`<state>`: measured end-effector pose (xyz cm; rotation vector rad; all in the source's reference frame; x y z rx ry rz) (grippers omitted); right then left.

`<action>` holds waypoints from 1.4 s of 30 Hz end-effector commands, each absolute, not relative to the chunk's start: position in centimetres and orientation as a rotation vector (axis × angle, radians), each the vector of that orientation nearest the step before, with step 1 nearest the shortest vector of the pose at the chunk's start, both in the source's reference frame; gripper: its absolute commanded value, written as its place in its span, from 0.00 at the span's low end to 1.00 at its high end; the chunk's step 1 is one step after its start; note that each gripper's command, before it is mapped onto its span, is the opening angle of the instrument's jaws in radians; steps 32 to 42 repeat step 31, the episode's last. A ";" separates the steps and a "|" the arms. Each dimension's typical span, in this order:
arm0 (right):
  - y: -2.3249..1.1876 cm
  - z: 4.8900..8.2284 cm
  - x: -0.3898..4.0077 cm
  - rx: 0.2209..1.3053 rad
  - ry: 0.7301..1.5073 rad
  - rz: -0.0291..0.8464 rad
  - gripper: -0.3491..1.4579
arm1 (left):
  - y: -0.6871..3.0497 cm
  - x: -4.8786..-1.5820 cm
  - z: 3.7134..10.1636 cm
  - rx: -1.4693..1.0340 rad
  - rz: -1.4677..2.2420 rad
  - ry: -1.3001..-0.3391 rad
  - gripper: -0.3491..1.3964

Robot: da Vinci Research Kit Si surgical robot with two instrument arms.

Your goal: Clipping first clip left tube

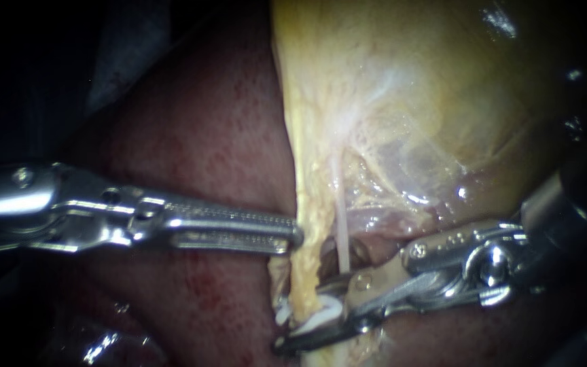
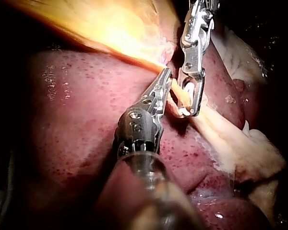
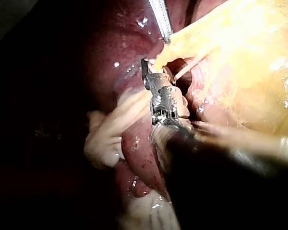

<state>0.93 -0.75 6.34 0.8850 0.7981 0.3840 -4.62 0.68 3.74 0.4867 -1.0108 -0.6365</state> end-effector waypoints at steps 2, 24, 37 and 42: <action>-0.73 6.36 0.92 0.883 0.790 0.380 0.12 | 0.68 -4.62 3.74 0.486 -0.637 -1.011 0.00; -0.70 6.39 0.90 0.878 0.789 0.383 0.09 | 0.68 -4.63 3.74 0.485 -0.637 -1.010 0.00; -0.70 6.39 0.90 0.878 0.789 0.382 0.09 | 0.69 -4.64 3.75 0.485 -0.638 -1.010 0.00; -0.70 6.39 0.90 0.878 0.789 0.382 0.09 | 0.69 -4.64 3.75 0.485 -0.638 -1.010 0.00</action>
